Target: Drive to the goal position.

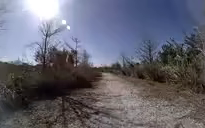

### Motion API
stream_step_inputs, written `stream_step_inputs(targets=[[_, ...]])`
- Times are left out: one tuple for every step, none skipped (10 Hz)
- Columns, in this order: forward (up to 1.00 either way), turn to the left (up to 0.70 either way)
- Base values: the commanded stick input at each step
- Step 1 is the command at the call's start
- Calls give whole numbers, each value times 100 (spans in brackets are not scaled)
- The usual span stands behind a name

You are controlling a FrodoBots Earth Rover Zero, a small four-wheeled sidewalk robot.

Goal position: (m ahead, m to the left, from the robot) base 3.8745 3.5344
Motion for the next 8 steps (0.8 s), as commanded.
stream_step_inputs(targets=[[66,0],[66,0],[66,0],[66,0],[66,0],[66,0],[66,-2],[66,-9]])
